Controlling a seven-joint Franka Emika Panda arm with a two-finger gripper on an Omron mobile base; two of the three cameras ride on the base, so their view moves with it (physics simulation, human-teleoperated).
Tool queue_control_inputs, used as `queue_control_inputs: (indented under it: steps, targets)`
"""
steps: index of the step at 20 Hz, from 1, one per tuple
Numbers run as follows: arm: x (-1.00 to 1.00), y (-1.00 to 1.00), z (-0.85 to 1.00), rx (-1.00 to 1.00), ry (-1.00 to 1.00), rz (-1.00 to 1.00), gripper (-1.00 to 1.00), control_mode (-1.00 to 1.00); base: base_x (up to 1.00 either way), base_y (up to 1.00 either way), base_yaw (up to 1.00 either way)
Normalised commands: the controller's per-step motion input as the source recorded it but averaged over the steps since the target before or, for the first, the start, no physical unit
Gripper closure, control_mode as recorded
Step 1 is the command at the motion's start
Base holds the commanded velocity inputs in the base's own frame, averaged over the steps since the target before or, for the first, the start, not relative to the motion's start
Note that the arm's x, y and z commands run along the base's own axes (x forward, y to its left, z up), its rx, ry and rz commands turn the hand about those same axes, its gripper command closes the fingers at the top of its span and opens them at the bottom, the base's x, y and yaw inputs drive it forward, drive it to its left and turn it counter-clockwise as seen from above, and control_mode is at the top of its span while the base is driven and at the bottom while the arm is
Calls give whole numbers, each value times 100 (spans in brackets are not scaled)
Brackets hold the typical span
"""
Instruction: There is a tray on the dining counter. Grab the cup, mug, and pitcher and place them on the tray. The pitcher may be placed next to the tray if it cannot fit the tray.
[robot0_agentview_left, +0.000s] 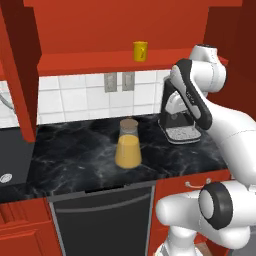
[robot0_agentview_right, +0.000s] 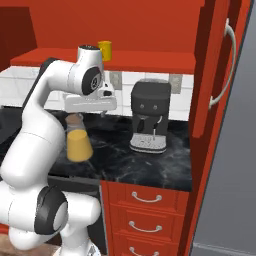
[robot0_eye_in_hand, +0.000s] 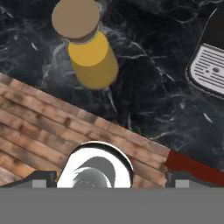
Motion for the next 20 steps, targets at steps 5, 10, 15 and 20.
queue_control_inputs:
  steps: [5, 10, 15, 20]
  targets:
    - [0, 0, 0, 0, 0, 0, -100, 100, 98, 0, -1]
    - [1, 0, 0, 0, 0, 0, -100, -100, 44, 0, 0]
    - [-54, 25, 18, 0, -13, -1, -100, -100, 0, 0, 0]
    - [-27, 26, 46, 0, -9, -6, -100, -100, 0, 0, 0]
